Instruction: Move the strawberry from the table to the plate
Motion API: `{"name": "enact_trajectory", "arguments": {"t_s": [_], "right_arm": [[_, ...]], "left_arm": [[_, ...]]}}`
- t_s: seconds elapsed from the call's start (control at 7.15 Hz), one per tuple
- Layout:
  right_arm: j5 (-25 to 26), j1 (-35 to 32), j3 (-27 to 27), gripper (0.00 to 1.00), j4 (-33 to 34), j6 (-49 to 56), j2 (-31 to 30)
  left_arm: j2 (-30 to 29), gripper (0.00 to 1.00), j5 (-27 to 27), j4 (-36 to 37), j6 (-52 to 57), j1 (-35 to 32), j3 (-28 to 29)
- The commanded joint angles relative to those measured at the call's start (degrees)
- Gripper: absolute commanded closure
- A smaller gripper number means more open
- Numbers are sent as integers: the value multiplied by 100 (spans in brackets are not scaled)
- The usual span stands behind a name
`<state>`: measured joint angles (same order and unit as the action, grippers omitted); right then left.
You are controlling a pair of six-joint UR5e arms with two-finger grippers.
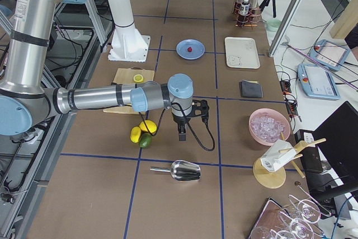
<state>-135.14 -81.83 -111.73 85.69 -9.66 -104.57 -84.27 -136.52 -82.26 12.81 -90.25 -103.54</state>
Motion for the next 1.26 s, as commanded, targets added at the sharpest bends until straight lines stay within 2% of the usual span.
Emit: {"name": "enact_trajectory", "arguments": {"t_s": [0.0, 0.28, 0.56, 1.12], "right_arm": [[5, 0, -16, 0, -8, 8, -37], [-4, 0, -25, 0, -8, 8, -2], [-4, 0, 2, 0, 0, 43, 33], [-91, 0, 256, 0, 62, 34, -28]], "left_arm": [[7, 0, -7, 0, 11, 8, 9], [-54, 0, -7, -53, 11, -1, -122], [-230, 0, -7, -290, 20, 8, 139], [-213, 0, 46, -282, 29, -1, 141]]}}
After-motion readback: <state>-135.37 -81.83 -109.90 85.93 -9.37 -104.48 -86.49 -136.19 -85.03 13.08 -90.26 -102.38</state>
